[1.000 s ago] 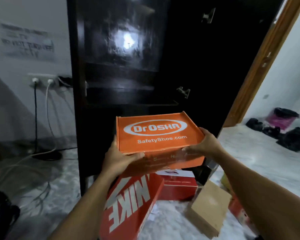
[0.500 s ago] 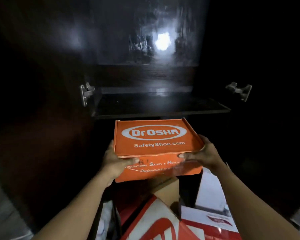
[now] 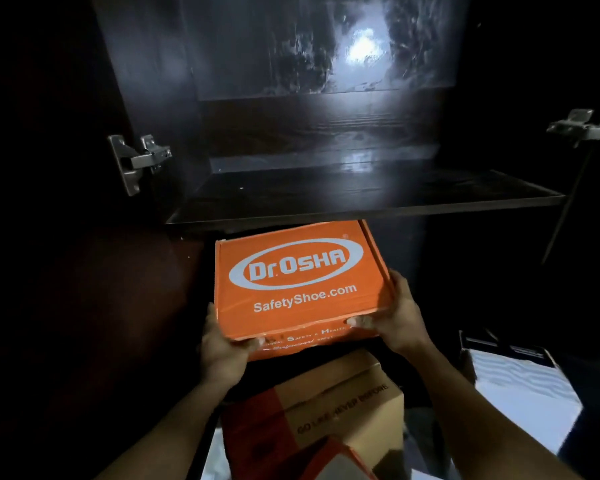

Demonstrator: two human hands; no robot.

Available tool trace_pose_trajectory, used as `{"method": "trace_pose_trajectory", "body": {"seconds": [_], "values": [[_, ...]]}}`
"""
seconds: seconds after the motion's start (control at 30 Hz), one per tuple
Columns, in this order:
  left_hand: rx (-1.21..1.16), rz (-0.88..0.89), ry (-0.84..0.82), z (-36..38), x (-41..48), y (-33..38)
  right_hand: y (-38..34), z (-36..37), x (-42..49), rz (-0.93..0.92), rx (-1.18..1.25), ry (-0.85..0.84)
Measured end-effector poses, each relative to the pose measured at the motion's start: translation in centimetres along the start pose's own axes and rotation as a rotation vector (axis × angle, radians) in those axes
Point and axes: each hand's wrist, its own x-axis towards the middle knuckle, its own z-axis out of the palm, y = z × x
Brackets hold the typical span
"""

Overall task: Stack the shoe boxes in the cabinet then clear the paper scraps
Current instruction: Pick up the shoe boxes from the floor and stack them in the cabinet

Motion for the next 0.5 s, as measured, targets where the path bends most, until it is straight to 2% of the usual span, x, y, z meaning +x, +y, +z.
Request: {"method": "trace_pose_trajectory", "body": {"seconds": [0.33,0.5], "values": [[-0.018,-0.086,-0.040,0.4,1.2,-2.4,5.5,2.8,-0.1,0.176,0.068,0.063],[-0.038,-0.120,-0.050,1.3,1.3,-5.8,7.8,3.7,-1.5,0.256,0.000,0.036]]}}
